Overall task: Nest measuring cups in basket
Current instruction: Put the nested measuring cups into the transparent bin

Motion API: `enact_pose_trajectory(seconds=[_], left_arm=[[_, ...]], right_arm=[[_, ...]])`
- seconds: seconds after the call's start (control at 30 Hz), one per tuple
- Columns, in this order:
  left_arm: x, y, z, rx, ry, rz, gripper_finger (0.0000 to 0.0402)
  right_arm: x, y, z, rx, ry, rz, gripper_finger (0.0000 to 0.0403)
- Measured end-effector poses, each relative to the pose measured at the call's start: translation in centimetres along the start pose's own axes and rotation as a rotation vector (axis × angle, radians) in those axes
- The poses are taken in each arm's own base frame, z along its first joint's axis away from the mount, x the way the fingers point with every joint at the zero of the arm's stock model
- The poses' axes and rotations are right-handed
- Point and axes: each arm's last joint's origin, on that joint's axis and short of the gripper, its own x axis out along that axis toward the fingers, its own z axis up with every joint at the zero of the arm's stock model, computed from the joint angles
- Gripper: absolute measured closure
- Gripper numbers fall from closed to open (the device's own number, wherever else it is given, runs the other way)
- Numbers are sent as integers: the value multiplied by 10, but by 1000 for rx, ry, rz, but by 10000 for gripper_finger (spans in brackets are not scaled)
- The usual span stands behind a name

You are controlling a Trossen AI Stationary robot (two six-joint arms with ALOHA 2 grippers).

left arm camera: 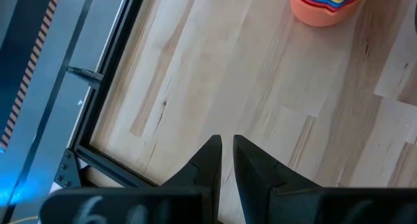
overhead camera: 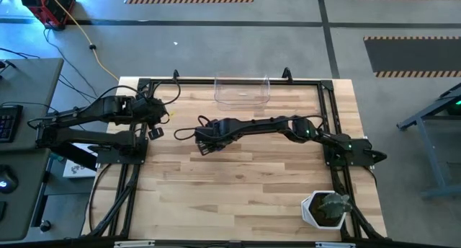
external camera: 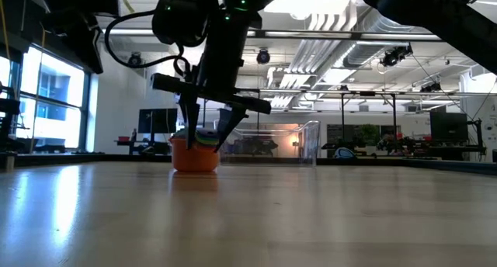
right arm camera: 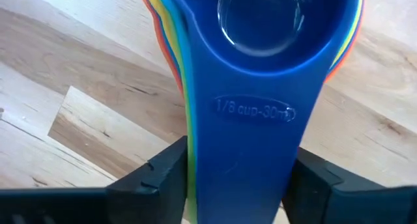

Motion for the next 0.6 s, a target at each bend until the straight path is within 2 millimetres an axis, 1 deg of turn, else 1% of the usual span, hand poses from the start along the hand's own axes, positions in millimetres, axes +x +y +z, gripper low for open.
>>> enact_pose_trajectory(seconds=[0.13,0.23,0.6], left_arm=[[0,0,0,0,0,0,369],[0,0,0,1,0,0,369],[0,0,0,7,0,0,369]], right_arm=[[0,-1,1,3,6,2,248],[0,-1,2,3,6,2,265],[1,-8,7,15,63,-5,275]])
